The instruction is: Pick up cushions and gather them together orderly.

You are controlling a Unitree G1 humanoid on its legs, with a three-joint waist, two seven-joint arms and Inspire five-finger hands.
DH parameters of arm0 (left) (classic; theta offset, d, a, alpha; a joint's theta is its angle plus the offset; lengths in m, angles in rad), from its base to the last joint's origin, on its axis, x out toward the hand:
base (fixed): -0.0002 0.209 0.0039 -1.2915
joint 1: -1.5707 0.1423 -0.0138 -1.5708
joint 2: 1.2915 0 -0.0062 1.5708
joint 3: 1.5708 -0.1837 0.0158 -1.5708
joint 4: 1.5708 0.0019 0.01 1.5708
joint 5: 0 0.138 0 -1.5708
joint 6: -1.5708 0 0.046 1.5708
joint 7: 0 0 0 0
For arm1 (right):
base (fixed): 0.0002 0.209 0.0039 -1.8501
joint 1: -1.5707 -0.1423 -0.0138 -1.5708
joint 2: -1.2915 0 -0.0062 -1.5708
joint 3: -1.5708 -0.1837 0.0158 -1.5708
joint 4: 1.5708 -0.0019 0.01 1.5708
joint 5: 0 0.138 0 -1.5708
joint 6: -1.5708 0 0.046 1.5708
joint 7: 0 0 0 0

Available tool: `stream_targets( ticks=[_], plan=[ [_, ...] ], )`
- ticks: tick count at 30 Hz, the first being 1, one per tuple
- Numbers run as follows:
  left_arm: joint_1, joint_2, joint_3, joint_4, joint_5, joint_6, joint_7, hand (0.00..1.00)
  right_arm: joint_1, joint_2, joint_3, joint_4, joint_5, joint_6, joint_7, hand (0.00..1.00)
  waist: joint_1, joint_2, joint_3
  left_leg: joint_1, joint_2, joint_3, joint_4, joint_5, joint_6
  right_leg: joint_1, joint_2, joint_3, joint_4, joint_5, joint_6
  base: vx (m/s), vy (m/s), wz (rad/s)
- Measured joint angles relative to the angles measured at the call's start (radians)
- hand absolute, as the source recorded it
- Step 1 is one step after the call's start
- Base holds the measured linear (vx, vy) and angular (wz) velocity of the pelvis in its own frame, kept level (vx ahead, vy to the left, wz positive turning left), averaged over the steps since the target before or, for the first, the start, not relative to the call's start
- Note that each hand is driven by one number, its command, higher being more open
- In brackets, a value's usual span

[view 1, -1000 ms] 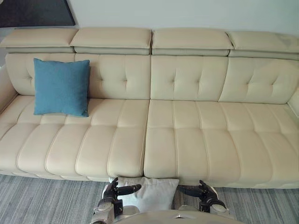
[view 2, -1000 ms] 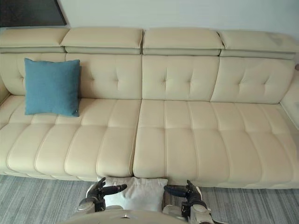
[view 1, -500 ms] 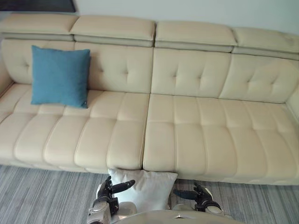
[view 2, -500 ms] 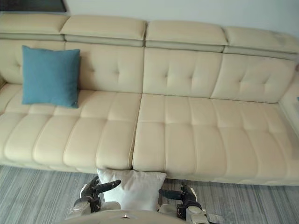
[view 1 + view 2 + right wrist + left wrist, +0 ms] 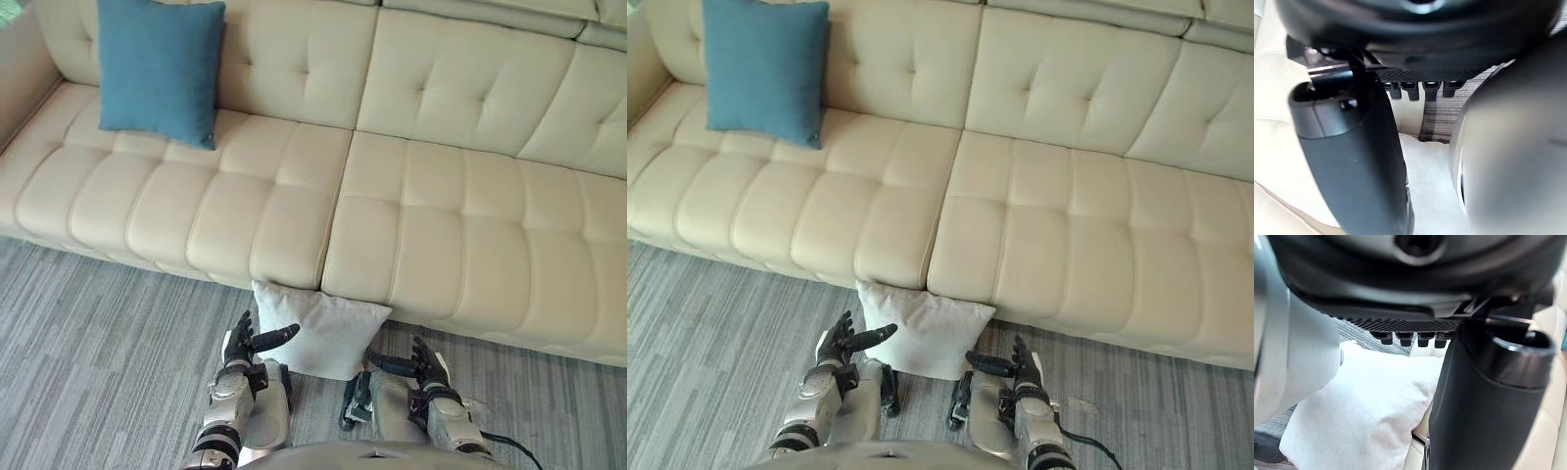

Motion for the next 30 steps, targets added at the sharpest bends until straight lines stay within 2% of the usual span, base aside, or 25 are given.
stream_targets(
  ticks=[3, 6, 7, 12, 14, 17, 22, 23, 24, 27, 30],
  plan=[
    [-0.013, 0.022, 0.003, -0.033, -0.005, -0.008, 0.011, 1.0, -0.015, 0.006, -0.007, -0.032, 0.002, -0.001, -0.003, 1.0, 0.003, -0.009, 0.026, -0.09, 0.024, -0.011, 0.096, -0.022, 0.004, -0.08, 0.003, 0.004, 0.076, -0.014, -0.001, -0.16, 0.02, -0.06],
    [-0.081, 0.067, 0.002, -0.039, -0.004, -0.01, 0.017, 1.0, -0.076, 0.015, -0.008, -0.043, 0.019, 0.0, -0.007, 1.0, 0.004, -0.033, 0.077, -0.206, 0.056, -0.025, 0.19, -0.036, 0.014, -0.187, 0.013, 0.005, 0.153, -0.023, -0.011, -0.14, -0.014, -0.09],
    [-0.094, 0.071, 0.002, -0.039, -0.005, -0.01, 0.018, 1.0, -0.084, 0.014, -0.008, -0.049, 0.02, 0.0, -0.009, 1.0, 0.004, -0.034, 0.082, -0.227, 0.058, -0.029, 0.2, -0.037, 0.015, -0.205, 0.013, 0.004, 0.162, -0.024, -0.012, -0.12, -0.011, -0.04],
    [-0.263, 0.112, 0.015, -0.049, -0.005, -0.01, 0.047, 1.0, -0.232, 0.012, -0.029, -0.094, 0.059, 0.002, -0.052, 1.0, 0.0, -0.037, 0.155, -0.476, 0.09, -0.053, 0.357, -0.042, 0.035, -0.448, 0.014, 0.013, 0.311, -0.031, -0.037, -0.1, -0.013, -0.1],
    [-0.34, 0.116, 0.051, -0.059, -0.005, -0.009, 0.06, 1.0, -0.318, 0.013, -0.03, -0.096, 0.084, 0.003, -0.068, 1.0, -0.009, -0.037, 0.182, -0.581, 0.098, -0.064, 0.414, -0.044, 0.039, -0.554, 0.013, 0.017, 0.368, -0.033, -0.043, -0.11, -0.018, -0.1],
    [-0.424, 0.123, 0.083, -0.072, -0.01, -0.009, 0.076, 1.0, -0.418, 0.024, -0.035, -0.106, 0.123, 0.005, -0.075, 1.0, -0.016, -0.039, 0.197, -0.695, 0.099, -0.068, 0.45, -0.034, 0.048, -0.673, 0.006, 0.023, 0.415, -0.03, -0.051, -0.1, -0.03, -0.03],
    [-0.525, 0.144, 0.073, -0.117, -0.019, -0.008, 0.103, 1.0, -0.566, 0.061, -0.023, -0.151, 0.138, 0.006, -0.084, 1.0, -0.023, -0.035, 0.205, -0.838, 0.089, -0.073, 0.462, 0.003, 0.048, -0.822, -0.008, 0.025, 0.455, -0.02, -0.064, -0.07, -0.041, 0.05],
    [-0.536, 0.145, 0.068, -0.121, -0.019, -0.008, 0.106, 0.0, -0.583, 0.064, -0.022, -0.153, 0.141, 0.006, -0.088, 1.0, -0.023, -0.034, 0.205, -0.85, 0.087, -0.074, 0.462, 0.006, 0.048, -0.835, -0.009, 0.025, 0.458, -0.019, -0.064, -0.05, -0.037, 0.1],
    [-0.561, 0.146, 0.057, -0.138, -0.019, -0.007, 0.113, 0.0, -0.621, 0.068, -0.016, -0.161, 0.146, 0.006, -0.096, 0.0, -0.024, -0.033, 0.205, -0.879, 0.083, -0.077, 0.462, 0.014, 0.045, -0.865, -0.013, 0.024, 0.464, -0.017, -0.065, -0.04, -0.029, 0.09],
    [-0.616, 0.148, 0.017, -0.164, -0.019, -0.007, 0.141, 0.0, -0.689, 0.077, -0.014, -0.175, 0.147, 0.006, -0.124, 0.0, -0.026, -0.032, 0.207, -0.931, 0.069, -0.086, 0.461, 0.032, 0.044, -0.917, -0.023, 0.021, 0.479, -0.015, -0.067, -0.03, -0.024, 0.15],
    [-0.622, 0.148, 0.001, -0.179, -0.019, -0.006, 0.176, 0.0, -0.689, 0.07, -0.014, -0.186, 0.156, 0.009, -0.156, 0.0, -0.036, -0.031, 0.207, -0.95, 0.059, -0.098, 0.458, 0.041, 0.039, -0.931, -0.025, 0.018, 0.484, -0.015, -0.067, -0.01, -0.018, 0.15]
  ],
)
